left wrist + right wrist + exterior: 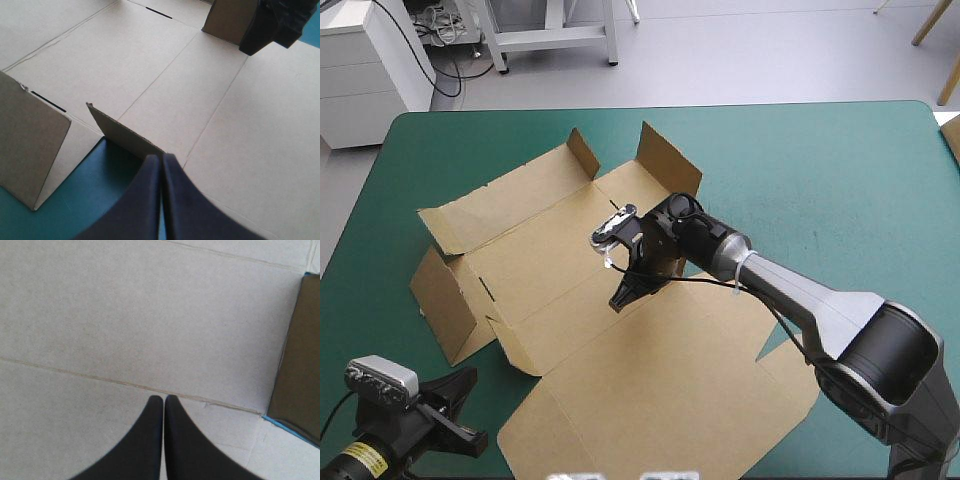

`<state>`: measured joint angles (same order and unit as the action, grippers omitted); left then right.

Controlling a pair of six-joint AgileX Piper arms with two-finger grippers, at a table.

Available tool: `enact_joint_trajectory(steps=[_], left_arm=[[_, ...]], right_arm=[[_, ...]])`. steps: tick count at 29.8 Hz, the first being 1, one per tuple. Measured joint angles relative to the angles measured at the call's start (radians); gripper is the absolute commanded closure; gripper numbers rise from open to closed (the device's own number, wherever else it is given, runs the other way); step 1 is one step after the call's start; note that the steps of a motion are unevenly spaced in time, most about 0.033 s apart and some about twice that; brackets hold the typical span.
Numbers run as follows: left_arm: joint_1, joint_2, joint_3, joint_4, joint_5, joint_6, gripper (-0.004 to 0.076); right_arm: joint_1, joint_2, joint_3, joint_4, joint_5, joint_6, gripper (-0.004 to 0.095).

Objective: Fold the box

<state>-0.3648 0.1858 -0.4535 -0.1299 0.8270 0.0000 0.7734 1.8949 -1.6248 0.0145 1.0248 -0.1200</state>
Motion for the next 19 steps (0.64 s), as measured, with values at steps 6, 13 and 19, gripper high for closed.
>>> enact_joint_trajectory(steps=[6, 13, 19], left_arm=[[0.0, 0.0, 0.0, 0.0, 0.0, 0.0, 0.0731], [0.0, 0.0, 0.0, -0.001, 0.0, 0.0, 0.0731], [0.0, 0.0, 0.0, -0.003, 0.0, 0.0, 0.0731]], right_arm=[[0.0, 0.0, 0.0, 0.0, 0.0, 0.0, 0.091], [0.0, 0.0, 0.0, -0.014, 0.006, 0.0, 0.091], [0.0, 0.0, -0.038, -0.064, 0.098, 0.0, 0.091]])
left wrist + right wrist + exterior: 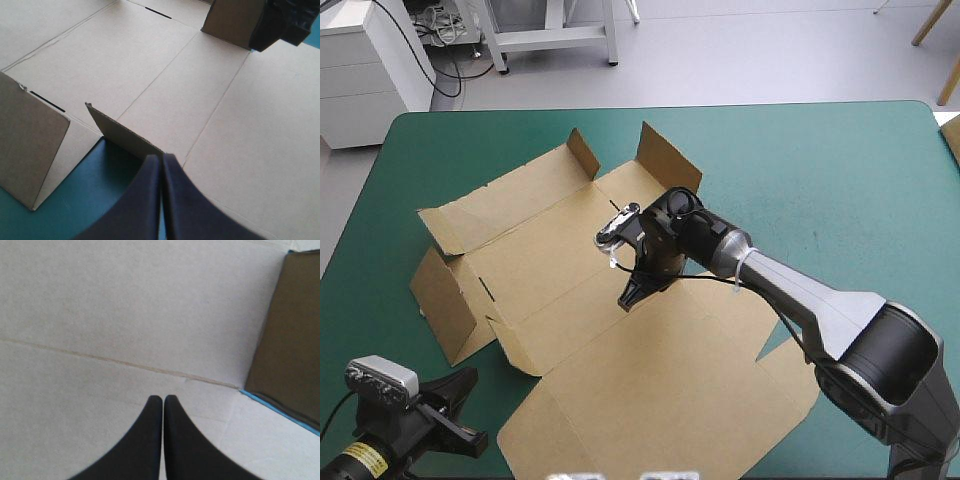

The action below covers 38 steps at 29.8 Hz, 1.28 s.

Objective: Fold the box

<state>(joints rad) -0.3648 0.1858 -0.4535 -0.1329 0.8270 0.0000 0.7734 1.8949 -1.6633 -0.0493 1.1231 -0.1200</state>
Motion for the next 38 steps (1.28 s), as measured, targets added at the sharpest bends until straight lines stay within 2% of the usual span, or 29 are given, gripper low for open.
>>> enact_joint_trajectory(steps=[3, 13, 20, 24, 30, 32, 34, 38], left_arm=[[0.0, 0.0, 0.0, 0.0, 0.0, 0.0, 0.0731], [0.0, 0.0, 0.0, 0.0, 0.0, 0.0, 0.0731], [0.0, 0.0, 0.0, 0.0, 0.0, 0.0, 0.0731], [0.0, 0.0, 0.0, 0.0, 0.0, 0.0, 0.0731], [0.0, 0.0, 0.0, 0.0, 0.0, 0.0, 0.0731], [0.0, 0.0, 0.0, 0.0, 0.0, 0.0, 0.0731], [0.0, 0.0, 0.0, 0.0, 0.0, 0.0, 0.0731], [0.0, 0.0, 0.0, 0.0, 0.0, 0.0, 0.0731]], right_arm=[[0.0, 0.0, -0.06, -0.027, 0.046, 0.0, 0.091], [0.0, -0.008, -0.272, -0.141, 0.065, 0.0, 0.0911], [-0.014, -0.032, -0.31, -0.214, 0.07, 0.0, 0.093], [-0.091, -0.042, -0.311, -0.165, 0.074, 0.0, 0.093], [-0.223, -0.043, -0.311, -0.02, 0.078, -0.028, 0.0925], [-0.231, -0.043, -0.311, 0.005, 0.081, -0.047, 0.0896], [-0.23, -0.043, -0.311, 0.042, 0.081, -0.074, 0.0815], [-0.229, -0.043, -0.311, 0.092, 0.081, -0.135, 0.0563]])
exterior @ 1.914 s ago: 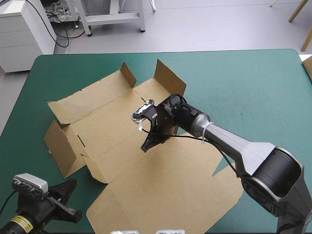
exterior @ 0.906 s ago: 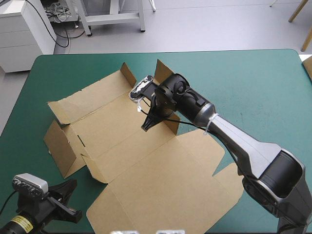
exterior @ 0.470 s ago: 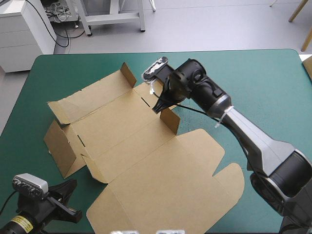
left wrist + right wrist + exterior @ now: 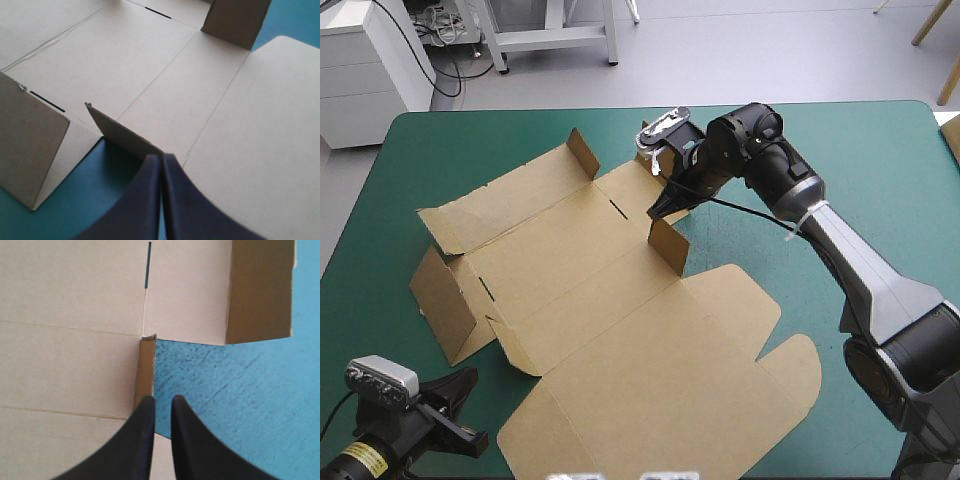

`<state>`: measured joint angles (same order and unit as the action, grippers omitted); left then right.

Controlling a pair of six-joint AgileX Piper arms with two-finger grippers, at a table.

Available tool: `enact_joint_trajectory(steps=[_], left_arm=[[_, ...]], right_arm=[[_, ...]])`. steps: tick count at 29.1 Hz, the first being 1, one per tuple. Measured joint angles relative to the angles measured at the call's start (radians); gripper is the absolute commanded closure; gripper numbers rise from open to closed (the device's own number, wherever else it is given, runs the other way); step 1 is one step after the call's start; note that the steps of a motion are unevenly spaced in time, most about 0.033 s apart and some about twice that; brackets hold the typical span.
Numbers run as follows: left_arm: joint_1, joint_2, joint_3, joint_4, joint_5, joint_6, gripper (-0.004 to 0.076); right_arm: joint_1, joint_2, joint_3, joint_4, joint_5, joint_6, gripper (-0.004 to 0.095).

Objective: Fold the box

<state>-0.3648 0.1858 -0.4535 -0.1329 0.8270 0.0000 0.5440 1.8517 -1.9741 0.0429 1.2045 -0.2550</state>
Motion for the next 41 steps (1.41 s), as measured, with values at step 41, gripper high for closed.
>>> enact_joint_trajectory(steps=[41], left_arm=[[0.0, 0.0, 0.0, 0.004, -0.001, 0.0, 0.0731]], right_arm=[[0.002, 0.244, -0.002, 0.01, -0.011, -0.034, 0.0441]])
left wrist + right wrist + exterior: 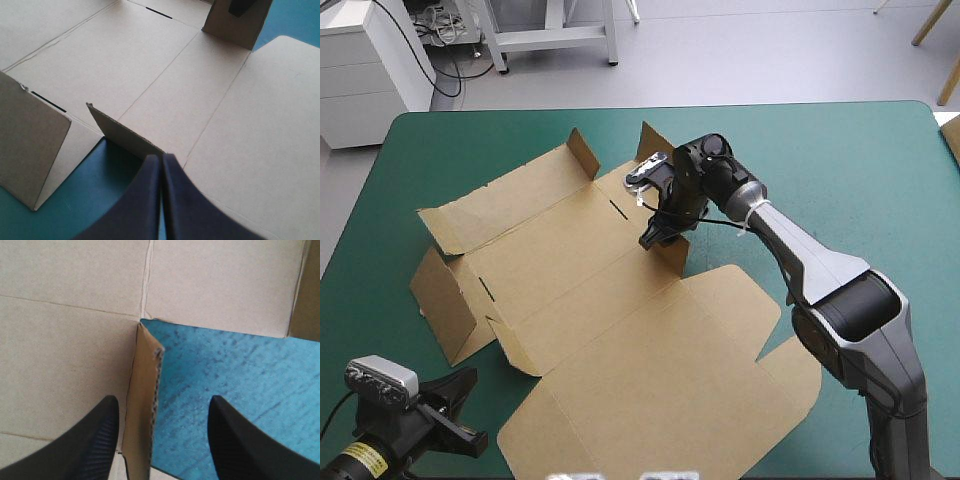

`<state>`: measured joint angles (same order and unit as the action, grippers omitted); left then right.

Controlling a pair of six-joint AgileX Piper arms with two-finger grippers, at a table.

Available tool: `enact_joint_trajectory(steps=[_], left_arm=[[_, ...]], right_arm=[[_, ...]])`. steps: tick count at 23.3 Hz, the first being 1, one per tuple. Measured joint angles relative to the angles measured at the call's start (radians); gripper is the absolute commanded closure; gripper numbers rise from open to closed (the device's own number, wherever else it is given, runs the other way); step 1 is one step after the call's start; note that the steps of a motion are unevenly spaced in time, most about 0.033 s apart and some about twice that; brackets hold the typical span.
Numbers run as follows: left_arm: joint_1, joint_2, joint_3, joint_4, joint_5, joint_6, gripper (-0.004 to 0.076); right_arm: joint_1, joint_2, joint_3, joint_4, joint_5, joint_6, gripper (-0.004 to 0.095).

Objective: Fold the box

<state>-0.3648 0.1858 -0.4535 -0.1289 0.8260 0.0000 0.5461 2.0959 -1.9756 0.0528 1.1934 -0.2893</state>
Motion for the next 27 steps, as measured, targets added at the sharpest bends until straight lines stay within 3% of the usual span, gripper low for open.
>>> enact_joint_trajectory(steps=[9, 12, 13, 21, 27], left_arm=[[0.0, 0.0, 0.0, 0.0, 0.0, 0.0, 0.0731], [0.0, 0.0, 0.0, 0.0, 0.0, 0.0, 0.0731], [0.0, 0.0, 0.0, 0.0, 0.0, 0.0, 0.0731], [0.0, 0.0, 0.0, 0.0, 0.0, 0.0, 0.0731], [0.0, 0.0, 0.0, 0.0, 0.0, 0.0, 0.0731]], right_arm=[[0.0, 0.017, 0.0, 0.005, -0.003, 0.013, 0.0535], [0.0, 0.041, 0.0, 0.036, -0.004, 0.027, 0.0786], [0.0, 0.049, 0.0, 0.045, -0.004, 0.027, 0.0912], [0.006, 0.059, 0.0, 0.041, -0.007, 0.001, 0.0928], [0.007, 0.059, -0.002, -0.073, -0.012, -0.104, 0.0928]])
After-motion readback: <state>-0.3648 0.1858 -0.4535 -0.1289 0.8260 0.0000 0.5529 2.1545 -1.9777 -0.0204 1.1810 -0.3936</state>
